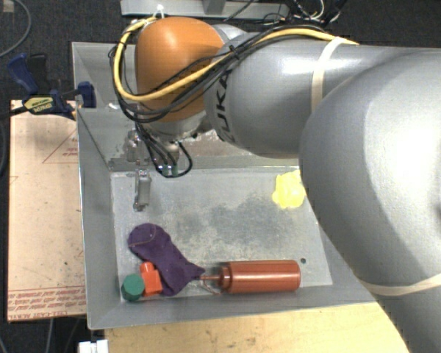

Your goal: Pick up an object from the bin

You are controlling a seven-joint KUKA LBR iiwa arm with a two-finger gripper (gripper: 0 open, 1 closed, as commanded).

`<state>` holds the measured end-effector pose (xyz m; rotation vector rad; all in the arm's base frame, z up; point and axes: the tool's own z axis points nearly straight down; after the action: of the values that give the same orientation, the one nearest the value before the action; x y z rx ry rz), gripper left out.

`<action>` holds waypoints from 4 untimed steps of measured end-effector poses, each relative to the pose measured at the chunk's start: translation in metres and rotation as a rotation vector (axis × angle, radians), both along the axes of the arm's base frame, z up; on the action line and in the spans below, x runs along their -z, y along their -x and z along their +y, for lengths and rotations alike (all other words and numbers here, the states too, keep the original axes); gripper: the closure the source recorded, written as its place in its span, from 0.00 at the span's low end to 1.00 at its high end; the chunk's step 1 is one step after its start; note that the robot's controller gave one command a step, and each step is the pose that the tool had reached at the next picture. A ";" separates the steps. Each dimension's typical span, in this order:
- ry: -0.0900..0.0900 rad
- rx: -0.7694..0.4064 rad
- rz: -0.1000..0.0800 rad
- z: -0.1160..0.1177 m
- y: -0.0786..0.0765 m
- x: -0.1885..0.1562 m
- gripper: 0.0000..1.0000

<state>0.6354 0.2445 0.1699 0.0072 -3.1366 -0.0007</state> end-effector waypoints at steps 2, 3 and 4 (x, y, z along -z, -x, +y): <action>-0.004 -0.044 -0.012 -0.025 0.014 0.031 0.00; 0.003 -0.073 0.006 -0.032 0.028 0.058 0.00; -0.006 -0.193 -0.021 -0.025 0.058 0.051 0.00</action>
Offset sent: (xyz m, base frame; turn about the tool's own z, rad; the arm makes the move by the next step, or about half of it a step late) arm -0.0434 -0.0694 -0.0999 -0.1162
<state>0.5772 0.2193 0.1193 0.3120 -3.1423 -0.0087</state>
